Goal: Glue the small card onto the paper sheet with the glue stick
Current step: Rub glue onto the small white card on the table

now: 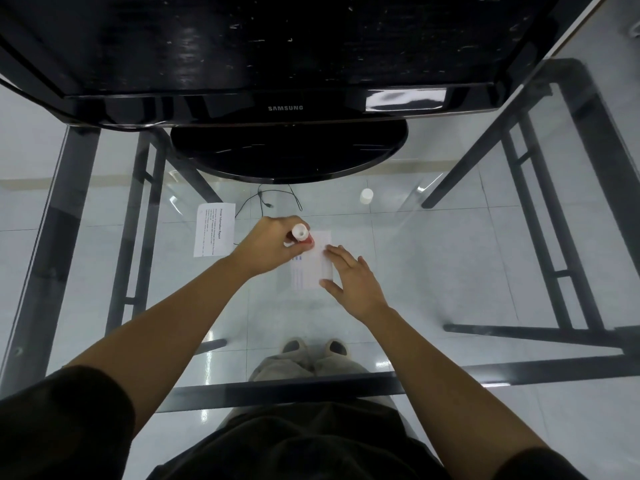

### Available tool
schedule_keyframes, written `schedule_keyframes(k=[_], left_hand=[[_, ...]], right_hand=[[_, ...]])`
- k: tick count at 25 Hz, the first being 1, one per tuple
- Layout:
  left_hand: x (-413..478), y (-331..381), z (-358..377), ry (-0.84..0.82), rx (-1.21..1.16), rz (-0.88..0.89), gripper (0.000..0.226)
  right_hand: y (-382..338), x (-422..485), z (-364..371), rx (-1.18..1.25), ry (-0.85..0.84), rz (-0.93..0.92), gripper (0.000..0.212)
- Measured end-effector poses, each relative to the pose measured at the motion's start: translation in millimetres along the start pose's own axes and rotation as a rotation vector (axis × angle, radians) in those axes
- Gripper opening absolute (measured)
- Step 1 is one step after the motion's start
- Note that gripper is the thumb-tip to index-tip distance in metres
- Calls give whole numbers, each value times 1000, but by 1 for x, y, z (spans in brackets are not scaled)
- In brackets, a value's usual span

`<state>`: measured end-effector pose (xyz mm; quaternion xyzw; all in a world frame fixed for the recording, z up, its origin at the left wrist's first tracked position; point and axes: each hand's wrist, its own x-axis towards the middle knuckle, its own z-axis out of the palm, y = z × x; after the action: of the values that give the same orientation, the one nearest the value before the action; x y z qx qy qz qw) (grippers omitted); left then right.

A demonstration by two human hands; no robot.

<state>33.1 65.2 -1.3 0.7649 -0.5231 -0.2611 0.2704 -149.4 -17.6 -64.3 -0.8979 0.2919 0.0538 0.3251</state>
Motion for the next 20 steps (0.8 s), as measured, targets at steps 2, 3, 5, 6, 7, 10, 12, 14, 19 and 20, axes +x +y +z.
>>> schedule_keyframes(k=[2,3,5,6,7,10,12,14,19,20], left_hand=[[8,-3,-6,113,71,-49,18],[9,-3,-6,154,79,-65,19],[4,-2,-2,146,52,-40,22],[0,0,2,99,24,-19,22],[-3,3,5,46,0,-3,22],[-2,5,5,24,-9,-10,21],[5,3,1,89,25,-49,22],[9,3,1,136,40,-64,21],[3,6,6,70,8,-1,21],[4,7,7,20,18,16,21]], right_hand=[[0,0,0,2,-4,3,57],[0,0,0,4,-7,5,56],[-1,0,0,11,-9,1,53],[0,0,0,12,-5,-8,51],[0,0,0,7,-2,-19,48],[0,0,0,-44,-11,-43,43],[-1,0,0,-92,3,-35,42],[-3,-2,0,-212,43,-38,42],[-10,-13,7,-449,1,-109,52],[-11,-16,8,-452,0,-111,54]])
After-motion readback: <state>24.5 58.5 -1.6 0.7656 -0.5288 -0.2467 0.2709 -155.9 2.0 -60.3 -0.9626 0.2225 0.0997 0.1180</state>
